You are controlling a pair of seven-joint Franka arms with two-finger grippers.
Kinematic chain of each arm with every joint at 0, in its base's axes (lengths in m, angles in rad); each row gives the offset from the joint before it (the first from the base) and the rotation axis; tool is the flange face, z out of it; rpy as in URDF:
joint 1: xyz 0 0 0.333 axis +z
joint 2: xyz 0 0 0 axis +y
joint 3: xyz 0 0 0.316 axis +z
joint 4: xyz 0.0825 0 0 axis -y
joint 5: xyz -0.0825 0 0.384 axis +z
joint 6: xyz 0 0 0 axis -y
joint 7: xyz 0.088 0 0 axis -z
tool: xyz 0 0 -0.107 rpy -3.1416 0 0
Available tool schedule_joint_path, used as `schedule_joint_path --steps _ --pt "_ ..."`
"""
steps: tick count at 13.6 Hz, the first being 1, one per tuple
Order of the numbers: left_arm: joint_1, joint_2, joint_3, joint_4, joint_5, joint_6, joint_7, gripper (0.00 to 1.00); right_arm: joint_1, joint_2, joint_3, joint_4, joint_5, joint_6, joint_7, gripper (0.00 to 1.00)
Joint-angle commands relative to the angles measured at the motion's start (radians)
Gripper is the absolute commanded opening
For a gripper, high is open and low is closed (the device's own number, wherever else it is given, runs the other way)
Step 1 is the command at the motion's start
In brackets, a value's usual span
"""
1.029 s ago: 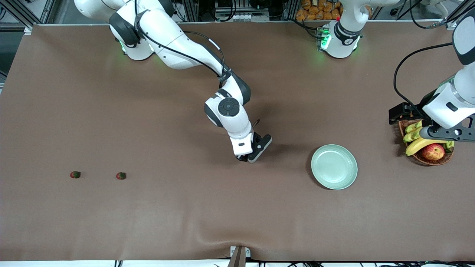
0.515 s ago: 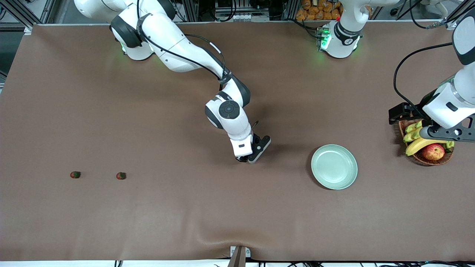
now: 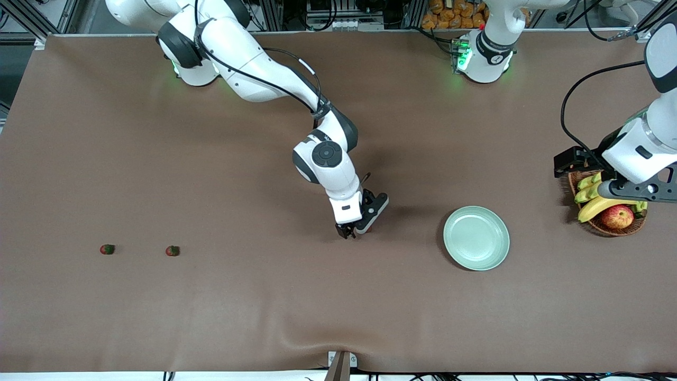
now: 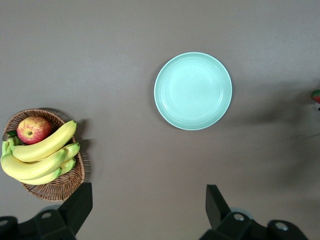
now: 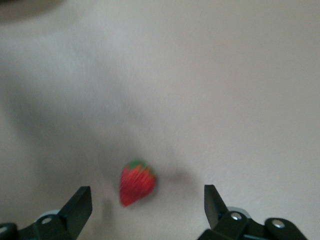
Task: Collect all strawberries into plate
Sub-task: 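Carry the strawberry to mid-table with the right gripper and release it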
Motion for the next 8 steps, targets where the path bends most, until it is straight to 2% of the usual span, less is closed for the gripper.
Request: schedule_joint_path --steps 1,8 --pt "0.0 0.006 0.001 0.019 -0.015 -0.016 0.022 1.0 -0.03 -0.051 0.002 -0.004 0.007 -0.044 -0.001 1.0" --pt "-0.009 0.008 -0.001 0.016 -0.017 -0.016 0.008 1.0 -0.136 -0.177 0.002 -0.004 0.008 -0.233 -0.003 1.0"
